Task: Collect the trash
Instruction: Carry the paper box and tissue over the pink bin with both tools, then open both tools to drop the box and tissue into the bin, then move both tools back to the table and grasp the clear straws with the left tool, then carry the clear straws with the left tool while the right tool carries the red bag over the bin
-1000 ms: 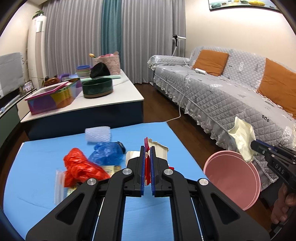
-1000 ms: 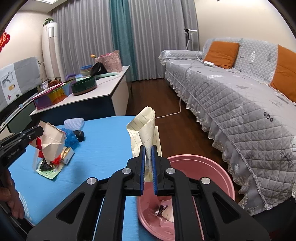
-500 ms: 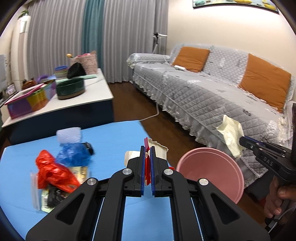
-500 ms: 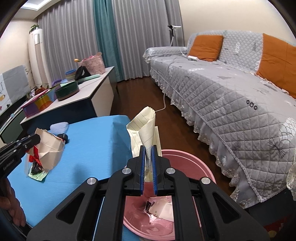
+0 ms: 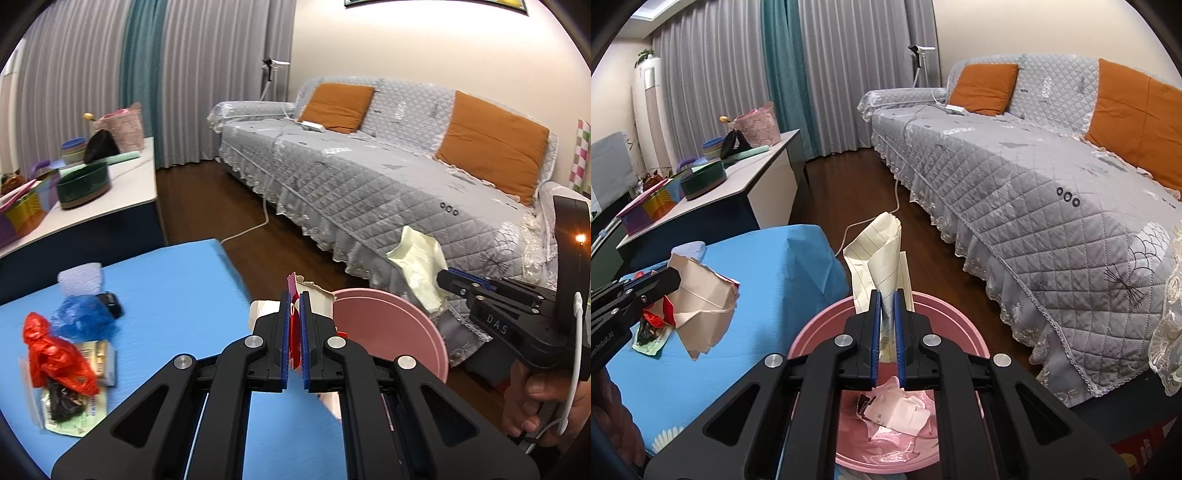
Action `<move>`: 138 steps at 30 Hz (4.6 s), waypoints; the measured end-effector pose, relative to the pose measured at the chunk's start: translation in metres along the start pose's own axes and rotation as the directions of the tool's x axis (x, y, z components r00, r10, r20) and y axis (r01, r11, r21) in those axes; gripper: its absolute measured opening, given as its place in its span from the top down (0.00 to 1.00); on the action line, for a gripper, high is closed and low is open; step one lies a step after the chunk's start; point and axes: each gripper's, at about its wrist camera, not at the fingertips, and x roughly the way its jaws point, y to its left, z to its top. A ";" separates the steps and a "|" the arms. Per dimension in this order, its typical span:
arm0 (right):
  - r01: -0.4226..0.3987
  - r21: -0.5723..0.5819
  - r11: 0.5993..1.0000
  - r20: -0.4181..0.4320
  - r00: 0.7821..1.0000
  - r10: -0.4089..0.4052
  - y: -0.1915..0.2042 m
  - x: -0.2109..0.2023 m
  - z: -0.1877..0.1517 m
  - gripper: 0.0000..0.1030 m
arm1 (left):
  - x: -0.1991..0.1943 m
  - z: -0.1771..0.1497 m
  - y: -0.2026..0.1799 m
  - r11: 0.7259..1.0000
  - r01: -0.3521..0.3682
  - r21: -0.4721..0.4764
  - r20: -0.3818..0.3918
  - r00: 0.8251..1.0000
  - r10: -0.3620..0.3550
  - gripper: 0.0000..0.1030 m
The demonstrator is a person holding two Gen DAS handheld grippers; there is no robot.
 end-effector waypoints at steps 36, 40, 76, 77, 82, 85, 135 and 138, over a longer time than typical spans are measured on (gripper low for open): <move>-0.028 0.007 1.000 -0.006 1.000 0.028 0.031 0.005 0.006 0.61 | -0.010 0.001 0.020 0.999 0.022 -0.039 -0.002 1.000 -0.022 0.71; -0.047 -0.009 0.999 -0.004 0.999 0.046 0.047 0.008 0.007 0.61 | -0.019 -0.001 0.048 0.997 -0.023 -0.070 0.001 1.000 0.024 0.71; -0.428 -0.260 0.865 -0.083 0.903 0.422 0.289 0.036 -0.012 0.62 | -0.105 -0.090 0.272 0.851 -0.401 -0.339 -0.160 0.916 0.368 0.71; -0.432 -0.262 0.863 -0.089 0.901 0.424 0.292 0.038 -0.013 0.62 | -0.104 -0.091 0.273 0.850 -0.401 -0.340 -0.163 0.916 0.367 0.71; -0.453 -0.278 0.847 -0.119 0.891 0.438 0.306 0.050 -0.021 0.62 | -0.093 -0.096 0.276 0.852 -0.396 -0.342 -0.194 0.917 0.349 0.71; -0.467 -0.274 0.841 -0.129 0.884 0.449 0.311 0.055 -0.024 0.62 | -0.084 -0.099 0.277 0.857 -0.389 -0.338 -0.213 0.918 0.333 0.71; -0.522 -0.335 0.785 -0.149 0.852 0.503 0.319 0.036 -0.017 0.91 | -0.085 -0.080 0.267 0.838 -0.450 -0.308 -0.181 0.893 0.413 0.99; -0.512 -0.330 0.793 -0.134 0.857 0.498 0.310 0.029 -0.015 0.91 | -0.088 -0.076 0.261 0.844 -0.441 -0.304 -0.156 0.897 0.413 0.99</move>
